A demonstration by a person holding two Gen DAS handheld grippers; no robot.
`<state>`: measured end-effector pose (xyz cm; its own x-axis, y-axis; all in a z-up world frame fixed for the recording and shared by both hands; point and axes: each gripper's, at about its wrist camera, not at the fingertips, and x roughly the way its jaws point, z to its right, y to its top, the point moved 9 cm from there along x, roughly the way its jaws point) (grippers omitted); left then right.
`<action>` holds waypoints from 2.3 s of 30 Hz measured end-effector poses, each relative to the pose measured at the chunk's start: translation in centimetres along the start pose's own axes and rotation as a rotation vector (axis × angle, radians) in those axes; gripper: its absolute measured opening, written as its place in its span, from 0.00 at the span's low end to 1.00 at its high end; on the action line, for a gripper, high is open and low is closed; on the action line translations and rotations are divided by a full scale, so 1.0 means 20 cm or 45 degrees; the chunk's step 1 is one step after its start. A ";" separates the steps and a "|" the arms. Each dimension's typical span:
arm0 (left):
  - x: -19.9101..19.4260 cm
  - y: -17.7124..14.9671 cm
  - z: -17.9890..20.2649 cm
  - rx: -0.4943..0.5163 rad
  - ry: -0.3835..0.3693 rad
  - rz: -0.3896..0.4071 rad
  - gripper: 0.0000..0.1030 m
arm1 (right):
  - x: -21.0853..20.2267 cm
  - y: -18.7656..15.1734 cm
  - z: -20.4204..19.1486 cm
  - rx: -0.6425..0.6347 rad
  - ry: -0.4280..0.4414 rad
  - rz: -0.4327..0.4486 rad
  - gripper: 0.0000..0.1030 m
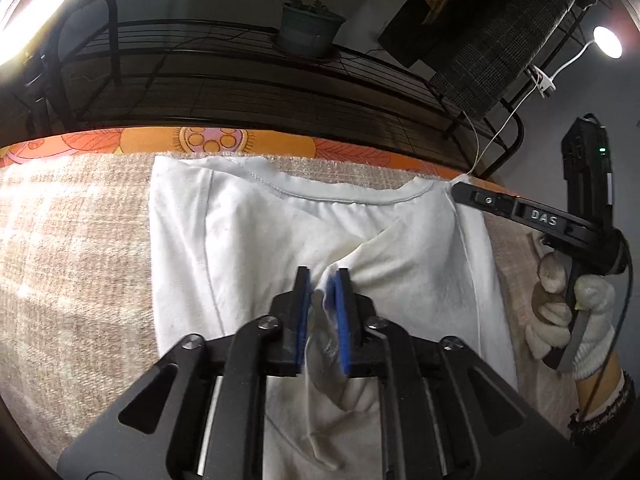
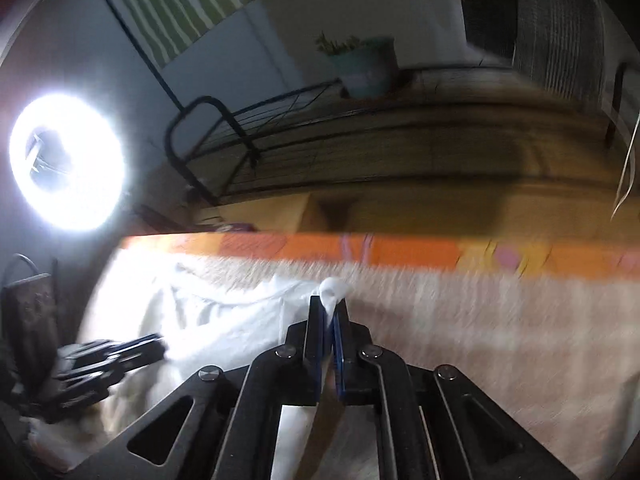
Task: Fold small clothes
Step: 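Move both tools to the collar end and grasp the collar edge, then fold the collar end over onto the hem with both tools, then release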
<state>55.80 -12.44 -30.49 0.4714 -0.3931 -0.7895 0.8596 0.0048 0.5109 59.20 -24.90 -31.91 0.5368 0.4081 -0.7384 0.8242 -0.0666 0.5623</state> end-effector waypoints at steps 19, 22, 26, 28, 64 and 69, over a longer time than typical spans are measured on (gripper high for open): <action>0.01 0.24 -0.47 -0.172 0.130 0.116 0.45 | 0.01 -0.05 0.02 0.097 0.159 -0.038 0.35; 0.05 0.26 -0.41 -0.066 0.187 0.115 0.18 | 0.03 -0.05 -0.03 0.063 0.139 -0.039 0.20; 0.04 0.25 -0.34 0.001 0.190 0.121 0.03 | 0.03 -0.05 -0.09 0.001 0.097 -0.034 0.05; -0.01 0.24 -0.33 -0.027 0.141 0.138 0.02 | -0.01 -0.04 -0.11 -0.014 0.104 -0.004 0.03; -1.00 -0.84 -0.03 0.149 0.105 0.139 0.02 | -0.95 -0.99 -0.62 -0.385 -0.045 -0.030 0.01; -1.00 -1.00 -0.05 0.168 0.140 0.112 0.02 | -0.97 -1.18 -0.62 -0.403 -0.091 -0.060 0.01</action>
<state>29.33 -3.83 -25.20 0.5688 -0.2936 -0.7683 0.7841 -0.0885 0.6143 27.18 -19.89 -26.27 0.5200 0.3384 -0.7843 0.7573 0.2421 0.6065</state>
